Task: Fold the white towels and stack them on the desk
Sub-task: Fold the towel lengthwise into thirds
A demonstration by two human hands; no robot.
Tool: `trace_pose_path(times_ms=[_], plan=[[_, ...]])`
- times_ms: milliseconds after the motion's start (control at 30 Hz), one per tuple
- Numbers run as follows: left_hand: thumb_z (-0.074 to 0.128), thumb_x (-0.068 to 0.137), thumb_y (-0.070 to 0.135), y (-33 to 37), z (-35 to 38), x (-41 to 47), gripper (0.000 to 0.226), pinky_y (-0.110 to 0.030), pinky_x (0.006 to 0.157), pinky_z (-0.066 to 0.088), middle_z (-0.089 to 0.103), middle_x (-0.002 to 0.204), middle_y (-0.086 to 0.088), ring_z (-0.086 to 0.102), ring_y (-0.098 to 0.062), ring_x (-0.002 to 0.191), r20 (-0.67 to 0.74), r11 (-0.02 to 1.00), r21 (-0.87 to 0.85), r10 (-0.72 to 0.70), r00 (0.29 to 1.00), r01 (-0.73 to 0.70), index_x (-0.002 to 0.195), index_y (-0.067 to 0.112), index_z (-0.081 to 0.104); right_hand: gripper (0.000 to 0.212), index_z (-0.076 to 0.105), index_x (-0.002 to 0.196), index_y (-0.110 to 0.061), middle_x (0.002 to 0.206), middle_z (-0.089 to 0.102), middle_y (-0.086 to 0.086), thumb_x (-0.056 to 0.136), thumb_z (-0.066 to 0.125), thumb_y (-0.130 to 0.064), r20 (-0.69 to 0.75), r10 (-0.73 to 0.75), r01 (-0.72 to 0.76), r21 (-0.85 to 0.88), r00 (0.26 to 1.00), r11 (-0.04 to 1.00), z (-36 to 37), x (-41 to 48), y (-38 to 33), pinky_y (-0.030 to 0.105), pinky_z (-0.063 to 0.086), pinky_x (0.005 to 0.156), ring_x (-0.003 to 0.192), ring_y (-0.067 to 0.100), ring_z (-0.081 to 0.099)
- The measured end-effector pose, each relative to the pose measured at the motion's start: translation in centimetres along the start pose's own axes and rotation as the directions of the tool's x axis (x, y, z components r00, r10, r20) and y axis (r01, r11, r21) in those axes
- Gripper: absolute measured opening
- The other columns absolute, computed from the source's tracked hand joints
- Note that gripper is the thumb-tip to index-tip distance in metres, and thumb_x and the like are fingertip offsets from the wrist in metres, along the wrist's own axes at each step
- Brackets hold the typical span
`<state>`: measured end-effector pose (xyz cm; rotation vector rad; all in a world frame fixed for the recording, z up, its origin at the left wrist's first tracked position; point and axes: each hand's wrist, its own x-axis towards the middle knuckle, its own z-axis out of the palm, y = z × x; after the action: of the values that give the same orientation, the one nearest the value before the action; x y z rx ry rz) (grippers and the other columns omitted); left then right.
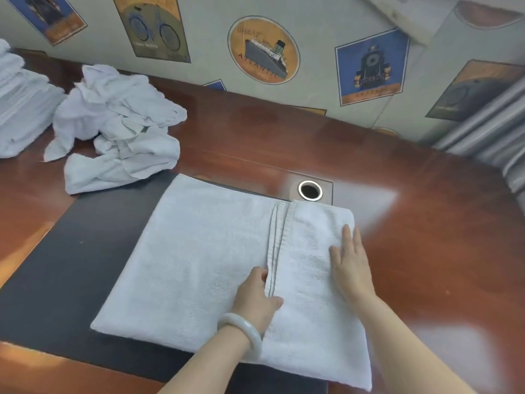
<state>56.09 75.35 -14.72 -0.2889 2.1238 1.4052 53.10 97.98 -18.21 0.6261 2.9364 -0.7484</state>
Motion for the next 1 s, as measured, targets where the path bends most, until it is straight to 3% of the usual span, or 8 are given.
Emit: trace_pose_path(times_ms=[133,267,367,433,500,633,800,1000], plan=[[0.065,0.088,0.005,-0.3,-1.3,-0.3,0.041,-0.025,0.079,0.056,0.065,0.105,0.008,0.065,-0.007,0.09,-0.022,0.999,0.022,0.025,0.999,-0.024,0.12,0.026,0.05,0.063,0.01,0.158,-0.021,0.165,0.001,0.004,0.103,0.034,-0.042,-0.05,-0.012,0.006,-0.134,0.999,0.991,0.4,0.1,-0.9,0.046,0.007,0.122,0.151,0.022,0.004],[0.066,0.09,0.025,1.0,-1.6,0.9,0.042,-0.021,0.066,0.05,0.06,0.112,0.004,0.062,-0.01,0.089,0.014,0.985,0.169,-0.027,1.0,0.024,0.124,0.02,0.042,0.063,0.011,0.157,-0.025,0.165,-0.005,0.001,0.102,0.035,-0.046,-0.015,-0.021,0.019,-0.116,1.0,0.993,0.5,0.3,-0.9,0.047,0.005,0.122,0.151,0.021,0.0],[0.068,0.09,0.032,3.4,-1.1,3.7,0.053,-0.025,0.082,0.044,0.054,0.132,-0.004,0.057,-0.018,0.105,-0.025,0.99,0.138,-0.001,1.0,0.004,0.131,0.016,0.039,0.064,0.01,0.157,-0.025,0.165,-0.006,-0.001,0.102,0.037,-0.044,-0.011,-0.092,0.092,-0.057,0.996,0.994,0.2,0.7,-0.5,0.042,0.004,0.123,0.152,0.019,-0.004],[0.069,0.09,0.027,5.2,-0.6,5.9,0.061,-0.026,0.087,0.039,0.048,0.141,-0.004,0.053,-0.02,0.114,-0.04,0.997,0.056,0.055,0.998,-0.052,0.139,0.02,0.034,0.064,0.01,0.158,-0.024,0.165,-0.008,-0.001,0.102,0.033,-0.045,0.009,-0.132,0.132,-0.097,0.991,0.986,0.3,0.6,-0.1,0.04,0.0,0.123,0.151,0.018,-0.009],[0.069,0.089,0.017,6.7,-0.3,7.5,0.065,-0.026,0.08,0.043,0.051,0.13,-0.001,0.055,-0.019,0.103,-0.054,0.991,0.008,0.135,0.989,-0.134,0.142,0.029,0.033,0.065,0.009,0.158,-0.023,0.165,-0.009,0.0,0.101,0.027,-0.049,0.021,-0.147,0.149,-0.155,0.989,0.977,0.5,0.4,0.2,0.04,-0.004,0.123,0.151,0.019,-0.011],[0.057,0.083,-0.007,6.6,-0.5,8.8,0.052,-0.026,0.062,0.051,0.057,0.118,0.007,0.062,-0.021,0.081,-0.051,0.961,0.037,0.274,0.96,-0.273,0.116,0.033,0.06,0.075,0.01,0.157,-0.021,0.165,-0.004,-0.001,0.092,0.007,-0.059,-0.04,-0.194,0.181,-0.217,0.98,0.959,0.1,1.0,-0.2,0.038,-0.007,0.122,0.151,0.014,-0.011],[0.056,0.084,-0.005,4.8,-0.5,9.6,0.051,-0.013,0.065,0.044,0.053,0.12,0.01,0.059,-0.009,0.092,-0.106,0.94,0.109,0.333,0.937,-0.322,0.116,0.034,0.063,0.083,0.011,0.158,-0.019,0.164,-0.009,-0.002,0.087,0.0,-0.061,0.01,-0.203,0.199,-0.254,0.979,0.947,1.2,1.5,-0.5,0.042,-0.006,0.123,0.15,0.015,-0.015],[0.062,0.086,-0.006,7.1,-0.2,13.2,0.051,-0.001,0.083,0.03,0.042,0.14,0.004,0.046,-0.012,0.127,-0.049,0.89,0.232,0.413,0.909,-0.392,0.131,0.018,0.06,0.075,0.028,0.154,-0.015,0.163,0.017,0.006,0.095,0.008,-0.056,-0.117,-0.234,0.193,-0.283,0.965,0.939,0.7,3.2,-1.4,0.041,0.0,0.121,0.152,0.02,0.007]])
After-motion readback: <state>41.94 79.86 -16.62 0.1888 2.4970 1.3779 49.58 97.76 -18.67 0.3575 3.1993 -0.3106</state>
